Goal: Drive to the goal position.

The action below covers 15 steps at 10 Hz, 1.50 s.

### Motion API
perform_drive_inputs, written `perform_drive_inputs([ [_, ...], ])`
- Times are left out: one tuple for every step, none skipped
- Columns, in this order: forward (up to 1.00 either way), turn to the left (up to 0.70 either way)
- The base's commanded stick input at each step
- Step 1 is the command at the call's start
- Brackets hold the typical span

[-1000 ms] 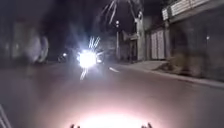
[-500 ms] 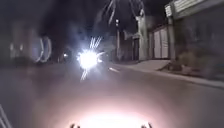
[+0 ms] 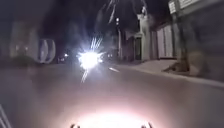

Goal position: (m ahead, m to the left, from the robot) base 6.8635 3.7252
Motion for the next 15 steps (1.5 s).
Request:
perform_drive_inputs([
  [0.85,0.00],
  [0.85,0.00],
  [0.85,0.00],
  [0.85,0.00],
  [0.85,0.00],
  [0.85,0.00],
  [0.85,0.00],
  [0.85,0.00],
  [0.85,0.00],
  [0.85,0.00],
  [0.85,0.00],
  [0.85,0.00],
  [0.85,0.00],
  [0.85,0.00],
  [0.85,0.00],
])
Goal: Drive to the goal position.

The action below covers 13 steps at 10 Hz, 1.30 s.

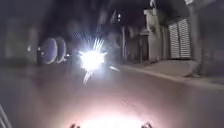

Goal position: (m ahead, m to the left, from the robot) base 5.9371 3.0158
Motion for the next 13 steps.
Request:
perform_drive_inputs([
  [0.85,0.00],
  [0.85,0.00],
  [0.85,0.00],
  [0.85,0.00],
  [0.85,0.00],
  [0.85,0.00],
  [0.85,0.00],
  [0.85,0.00],
  [0.85,0.00],
  [0.85,0.00],
  [0.85,0.00],
  [0.85,0.00],
  [0.85,0.00],
])
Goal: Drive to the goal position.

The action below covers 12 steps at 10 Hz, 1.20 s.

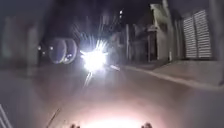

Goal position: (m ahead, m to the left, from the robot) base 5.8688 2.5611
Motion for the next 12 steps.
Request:
perform_drive_inputs([
  [0.85,0.00],
  [0.85,0.00],
  [0.85,0.00],
  [0.85,0.00],
  [0.85,0.00],
  [0.85,0.00],
  [0.85,0.00],
  [0.85,0.00],
  [0.85,0.00],
  [0.85,0.00],
  [0.85,0.00],
  [0.85,0.00],
])
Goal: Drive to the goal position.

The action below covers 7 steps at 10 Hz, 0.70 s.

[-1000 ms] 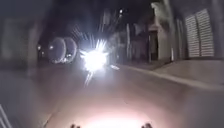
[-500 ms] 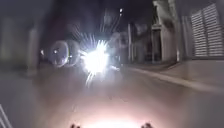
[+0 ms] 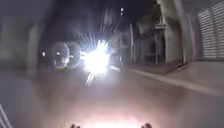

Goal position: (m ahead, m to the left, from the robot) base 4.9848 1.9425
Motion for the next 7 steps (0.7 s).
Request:
perform_drive_inputs([
  [0.85,0.00],
  [0.85,0.00],
  [0.85,0.00],
  [0.85,0.00],
  [0.85,0.00],
  [0.85,0.00],
  [0.85,0.00],
])
